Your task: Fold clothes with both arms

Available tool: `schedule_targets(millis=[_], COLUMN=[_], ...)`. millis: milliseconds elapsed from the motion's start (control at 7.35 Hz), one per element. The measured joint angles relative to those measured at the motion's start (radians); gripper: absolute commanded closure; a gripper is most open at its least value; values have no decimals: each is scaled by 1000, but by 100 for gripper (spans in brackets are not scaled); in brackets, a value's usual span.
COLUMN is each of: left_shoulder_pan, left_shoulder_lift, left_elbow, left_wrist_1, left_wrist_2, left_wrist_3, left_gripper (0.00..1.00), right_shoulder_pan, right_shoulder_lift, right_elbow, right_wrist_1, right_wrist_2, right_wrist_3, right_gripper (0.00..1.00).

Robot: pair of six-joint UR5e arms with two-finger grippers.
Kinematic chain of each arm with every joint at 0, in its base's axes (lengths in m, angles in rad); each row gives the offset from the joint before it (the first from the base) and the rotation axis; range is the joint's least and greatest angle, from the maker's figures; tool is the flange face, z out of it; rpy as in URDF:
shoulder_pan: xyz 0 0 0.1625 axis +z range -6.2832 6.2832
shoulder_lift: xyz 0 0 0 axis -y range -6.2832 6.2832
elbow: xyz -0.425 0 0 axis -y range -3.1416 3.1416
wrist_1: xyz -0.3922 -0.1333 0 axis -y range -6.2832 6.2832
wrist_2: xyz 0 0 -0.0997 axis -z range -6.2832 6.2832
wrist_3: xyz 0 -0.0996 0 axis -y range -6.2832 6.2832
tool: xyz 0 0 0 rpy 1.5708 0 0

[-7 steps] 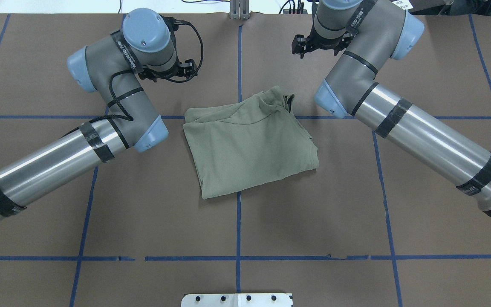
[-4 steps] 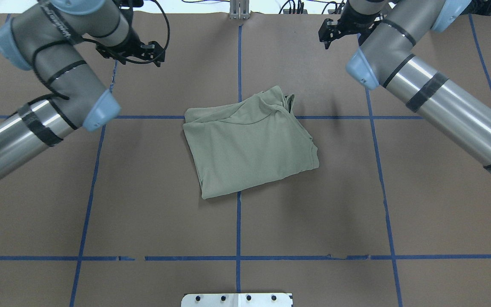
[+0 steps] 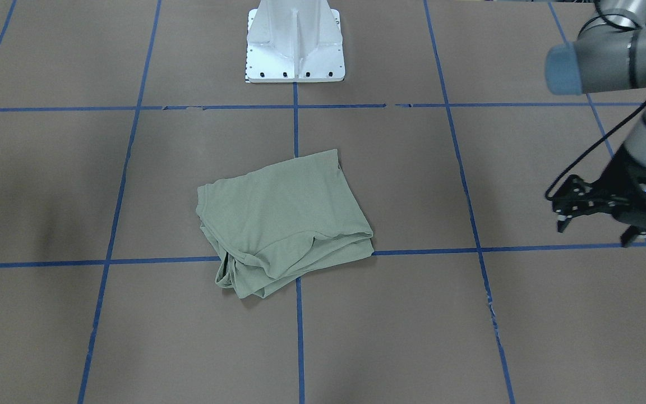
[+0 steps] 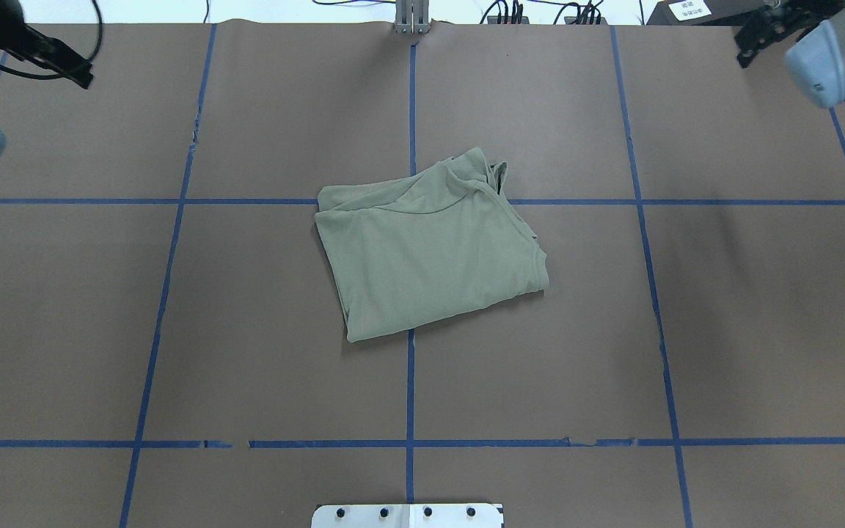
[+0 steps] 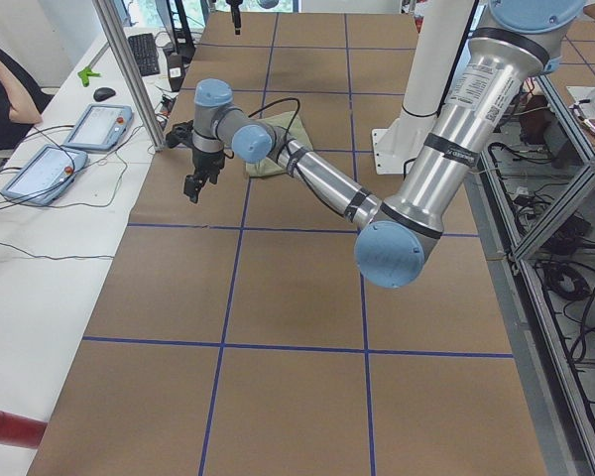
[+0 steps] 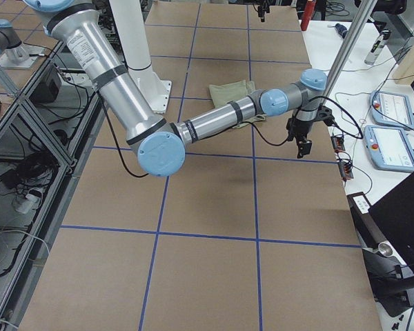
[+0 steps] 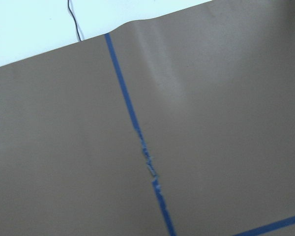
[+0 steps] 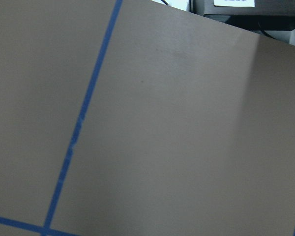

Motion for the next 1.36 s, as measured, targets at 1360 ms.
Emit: schedule_targets(millis=[1360], left_shoulder_pan=[-406], left_shoulder_lift=[445], left_elbow=[-60], left_wrist_1=[125], left_wrist_2=[-315], left_wrist_3=[370], left_gripper=[0], right_shoulder_pan=[219], right_shoulder_lift=[-640], right_elbow=[405], right_wrist_1=[11], right_wrist_2=[80], right_wrist_3=[-129], right_gripper=[0])
